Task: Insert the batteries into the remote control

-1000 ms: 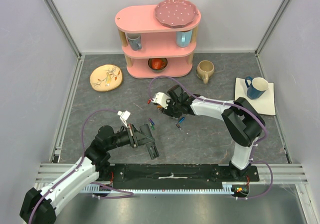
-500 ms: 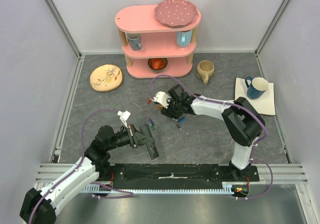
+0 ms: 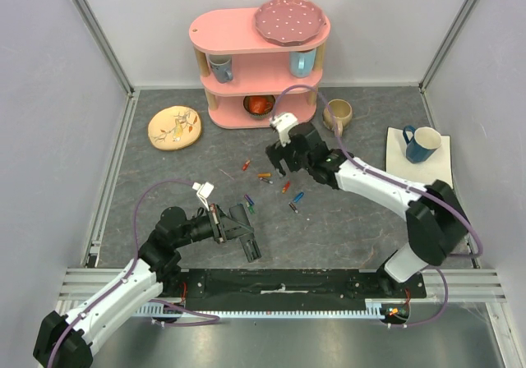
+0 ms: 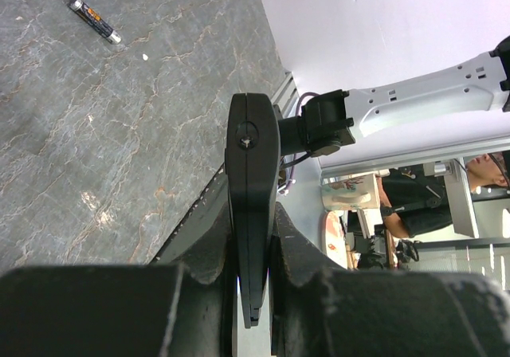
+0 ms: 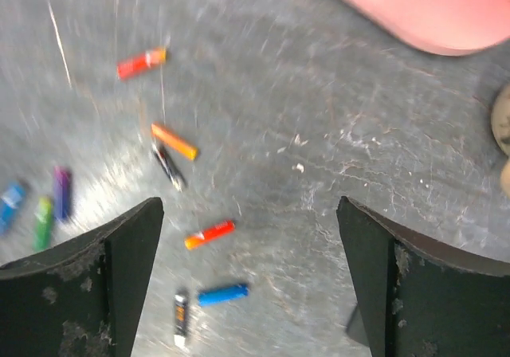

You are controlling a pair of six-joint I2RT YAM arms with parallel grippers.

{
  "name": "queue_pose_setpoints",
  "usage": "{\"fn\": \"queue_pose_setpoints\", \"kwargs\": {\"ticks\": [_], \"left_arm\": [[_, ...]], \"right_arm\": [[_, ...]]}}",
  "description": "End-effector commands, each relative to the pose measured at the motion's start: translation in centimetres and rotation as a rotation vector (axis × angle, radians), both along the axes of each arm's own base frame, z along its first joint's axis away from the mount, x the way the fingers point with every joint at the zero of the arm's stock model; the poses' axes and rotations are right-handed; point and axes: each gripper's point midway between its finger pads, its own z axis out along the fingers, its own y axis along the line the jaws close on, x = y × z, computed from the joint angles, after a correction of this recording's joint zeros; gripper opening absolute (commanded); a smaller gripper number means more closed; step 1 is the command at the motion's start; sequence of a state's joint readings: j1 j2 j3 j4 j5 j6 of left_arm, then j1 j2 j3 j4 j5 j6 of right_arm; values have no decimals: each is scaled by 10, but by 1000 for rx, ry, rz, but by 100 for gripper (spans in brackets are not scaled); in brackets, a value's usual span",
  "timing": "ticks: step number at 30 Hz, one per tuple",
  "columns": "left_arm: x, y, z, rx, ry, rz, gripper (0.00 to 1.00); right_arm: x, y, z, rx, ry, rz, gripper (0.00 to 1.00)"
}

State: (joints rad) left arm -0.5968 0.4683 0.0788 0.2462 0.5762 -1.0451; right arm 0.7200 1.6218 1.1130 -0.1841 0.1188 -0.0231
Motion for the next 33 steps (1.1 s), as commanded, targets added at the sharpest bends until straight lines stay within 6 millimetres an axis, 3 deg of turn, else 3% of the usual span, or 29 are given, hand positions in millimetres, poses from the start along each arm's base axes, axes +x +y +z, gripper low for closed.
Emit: {"fn": "queue_pose_setpoints", "kwargs": {"ticks": [1, 3, 4, 5, 6, 8, 9, 11, 15, 20, 33], "left_arm": [[4, 1, 5, -3, -48, 16, 2], [5, 1, 6, -6, -46, 20, 2], [6, 1, 6, -8, -49, 20, 2], [6, 0, 6, -8, -46, 20, 2], [6, 0, 7, -9, -48, 20, 2], [6, 0, 7, -7, -43, 19, 2], [6, 0, 6, -6, -39, 20, 2], [7, 0, 5, -7, -37, 24, 2], [7, 0, 2, -4, -29, 29, 2], [7, 0, -1, 0, -16, 28, 2], [6, 1, -7, 7, -2, 28, 2]], "right_arm": [[18, 1, 43, 415, 47, -354, 98], [13, 9, 32, 465, 125, -357, 98], [13, 18, 36, 519, 130, -333, 98], [2, 26, 26, 558, 182, -298, 98], [4, 32, 34, 651, 190, -321, 98], [3, 27, 23, 695, 227, -419, 98], [-1, 21, 6, 683, 285, -524, 98], [3, 7, -2, 644, 264, -660, 84], [-3, -8, -19, 536, 212, -801, 66], [-9, -10, -39, 485, 249, -882, 45], [-13, -7, -74, 388, 293, -960, 46]]}}
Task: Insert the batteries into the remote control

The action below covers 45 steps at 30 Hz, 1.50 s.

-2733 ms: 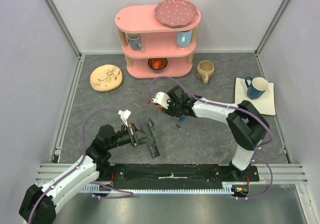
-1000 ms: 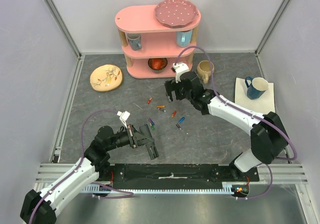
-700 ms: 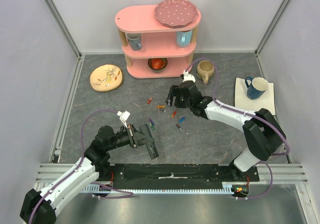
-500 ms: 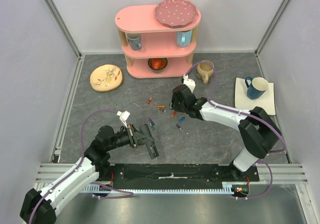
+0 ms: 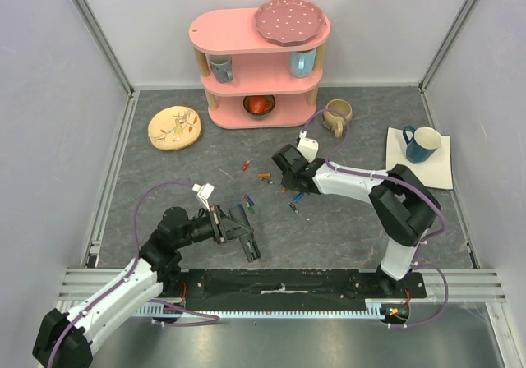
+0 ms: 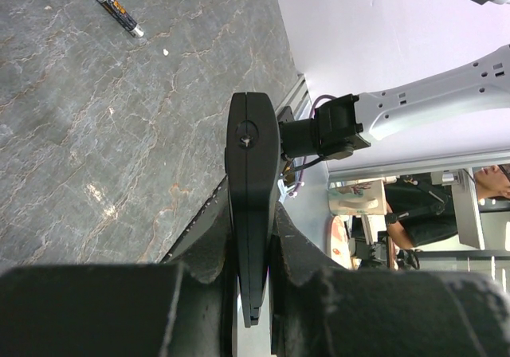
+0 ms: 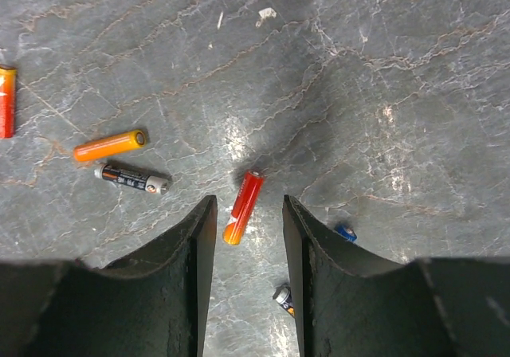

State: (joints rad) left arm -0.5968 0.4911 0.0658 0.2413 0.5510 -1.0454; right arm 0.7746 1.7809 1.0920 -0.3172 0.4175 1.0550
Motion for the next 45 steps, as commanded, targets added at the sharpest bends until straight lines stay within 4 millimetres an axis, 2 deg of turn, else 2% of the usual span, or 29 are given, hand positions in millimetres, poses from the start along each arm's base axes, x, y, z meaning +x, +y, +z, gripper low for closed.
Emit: {"fn": "queue_pose_setpoints", "kwargs": {"ticks": [1, 10, 17, 22, 29, 32, 33, 36, 37, 39, 40, 41, 42, 43, 44, 45], "left_arm": [[2, 0, 5, -20, -34, 5, 2], [2, 0, 7, -25, -39, 6, 2], [2, 0, 6, -26, -40, 5, 2], [2, -1, 6, -29, -40, 2, 2], [1, 0, 7, -34, -39, 3, 2], [2, 0, 7, -33, -38, 4, 2], [2, 0, 7, -33, -38, 4, 2], [3, -1, 8, -33, -41, 6, 2], [4, -2, 11, -37, -42, 5, 2], [6, -3, 15, -49, -49, 7, 2], [7, -4, 17, -59, -46, 8, 2], [9, -6, 18, -62, -36, 8, 2], [11, -7, 20, -69, -37, 13, 2], [12, -8, 28, -93, -52, 11, 2], [14, -9, 30, -99, -52, 14, 2], [17, -11, 28, -99, -31, 21, 2]], "right_arm": [[13, 4, 8, 11, -33, -69, 46], [14, 7, -5, -12, -2, -67, 43], [6, 1, -17, -43, 33, -58, 39], [2, -1, -25, -71, 47, -38, 29], [0, -4, -32, -106, 61, -4, 23], [-2, -4, -34, -120, 72, 31, 10], [0, -4, -33, -134, 70, 55, 0], [0, -5, -21, -163, 47, 113, 0], [2, -6, -5, -173, 14, 154, 0], [1, -5, 13, -176, -27, 213, 0], [-1, 0, 37, -151, -76, 251, 0], [-4, 0, 50, -175, -110, 308, 0], [-12, 2, 57, -174, -131, 351, 0], [-22, 19, 89, -99, -208, 425, 0], [-31, 24, 103, -102, -256, 503, 0], [-44, 26, 107, -96, -280, 547, 0]]}}
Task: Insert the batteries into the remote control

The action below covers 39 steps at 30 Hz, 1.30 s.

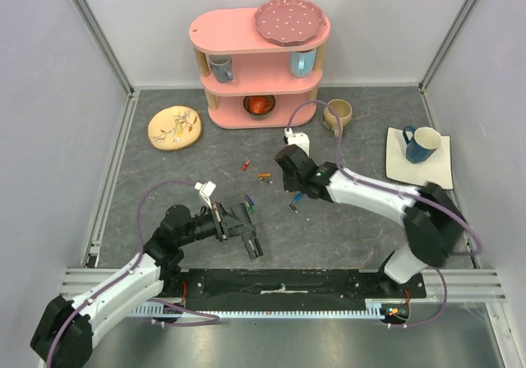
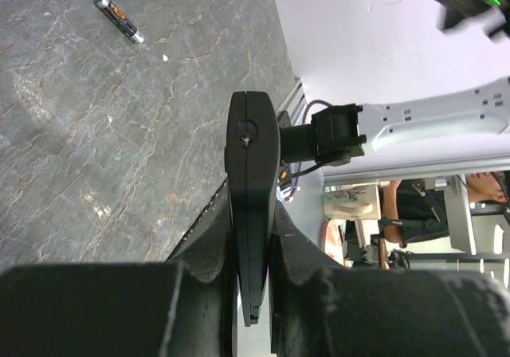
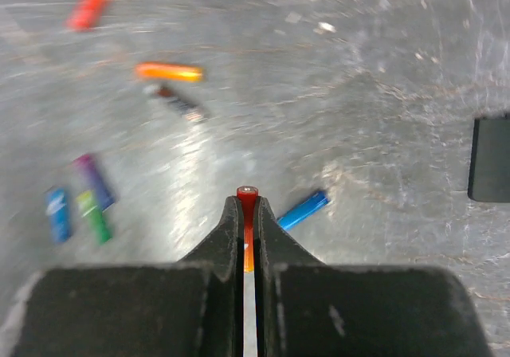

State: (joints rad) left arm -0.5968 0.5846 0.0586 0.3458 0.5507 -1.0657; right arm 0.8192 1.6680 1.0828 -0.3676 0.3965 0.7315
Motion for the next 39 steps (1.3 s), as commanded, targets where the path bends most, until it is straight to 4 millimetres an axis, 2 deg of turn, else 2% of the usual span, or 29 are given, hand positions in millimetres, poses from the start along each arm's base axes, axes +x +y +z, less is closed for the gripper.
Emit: {"fn": "queue_pose_setpoints", "kwargs": {"ticks": [1, 2, 3, 4, 5, 7, 8, 9, 10, 11, 12, 13, 15, 21, 29, 39], "left_arm": [[16, -8, 37, -111, -71, 27, 2], [18, -9, 39, -119, -71, 32, 2], [22, -10, 39, -127, -53, 49, 2], [24, -11, 48, -162, -84, 56, 2], [26, -11, 52, -182, -94, 63, 2], [32, -11, 53, -202, -83, 88, 2], [34, -11, 61, -229, -109, 95, 2], [36, -11, 63, -242, -106, 104, 2], [38, -12, 62, -243, -98, 107, 2], [39, -13, 70, -270, -122, 106, 2], [39, -13, 72, -285, -117, 108, 2], [42, -14, 69, -285, -100, 112, 2], [43, -15, 77, -321, -104, 107, 2], [46, -21, 79, -344, -65, 87, 2], [45, -20, 83, -344, -60, 87, 2], [41, -19, 85, -347, -63, 80, 2]], "right_arm": [[-41, 36, 104, 126, -268, 311, 0], [-53, 35, 105, 131, -279, 326, 0], [-68, 37, 123, 176, -311, 354, 0], [-75, 38, 128, 199, -320, 366, 0], [-83, 36, 125, 213, -313, 367, 0], [-102, 40, 145, 297, -355, 402, 0], [-109, 39, 142, 308, -361, 409, 0], [-124, 44, 152, 351, -377, 445, 0], [-130, 47, 156, 373, -395, 458, 0], [-134, 47, 157, 372, -410, 456, 0], [-147, 53, 159, 381, -416, 497, 0], [-153, 58, 162, 393, -425, 513, 0], [-165, 68, 159, 384, -423, 547, 0], [-179, 84, 159, 373, -462, 586, 0], [-172, 82, 147, 342, -484, 554, 0], [-166, 92, 147, 359, -515, 521, 0]]}}
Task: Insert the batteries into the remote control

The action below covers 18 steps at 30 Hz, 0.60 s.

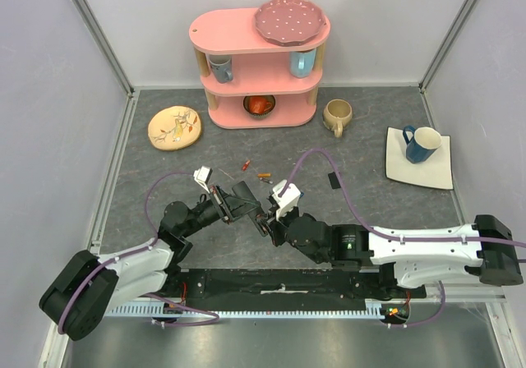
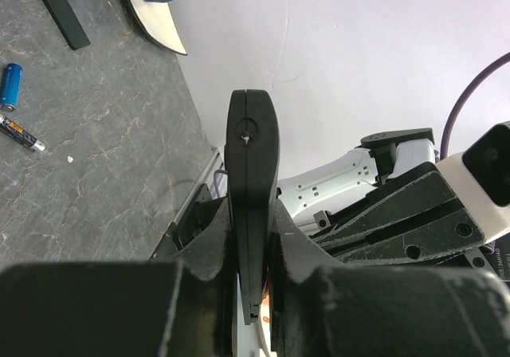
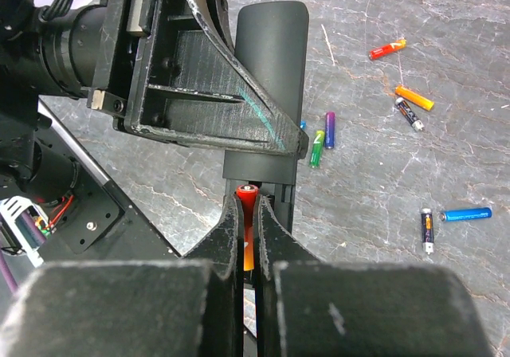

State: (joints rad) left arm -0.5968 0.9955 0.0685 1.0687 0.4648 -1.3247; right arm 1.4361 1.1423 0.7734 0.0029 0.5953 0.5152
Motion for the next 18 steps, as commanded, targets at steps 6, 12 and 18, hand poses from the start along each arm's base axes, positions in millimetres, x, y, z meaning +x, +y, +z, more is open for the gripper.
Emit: {"fn": "queue_pose_setpoints", "kwargs": {"ticks": [6, 12, 18], "left_arm": [[-1, 0, 22, -52, -33, -4, 2], [-1, 0, 24, -53, -40, 1, 2], [3, 2, 31, -65, -61, 24, 2]], "right_arm": [[6, 8, 9, 42, -31, -32, 0], [2, 9, 3, 37, -14, -24, 0], [-5, 7, -11, 11, 31, -23, 0]]}}
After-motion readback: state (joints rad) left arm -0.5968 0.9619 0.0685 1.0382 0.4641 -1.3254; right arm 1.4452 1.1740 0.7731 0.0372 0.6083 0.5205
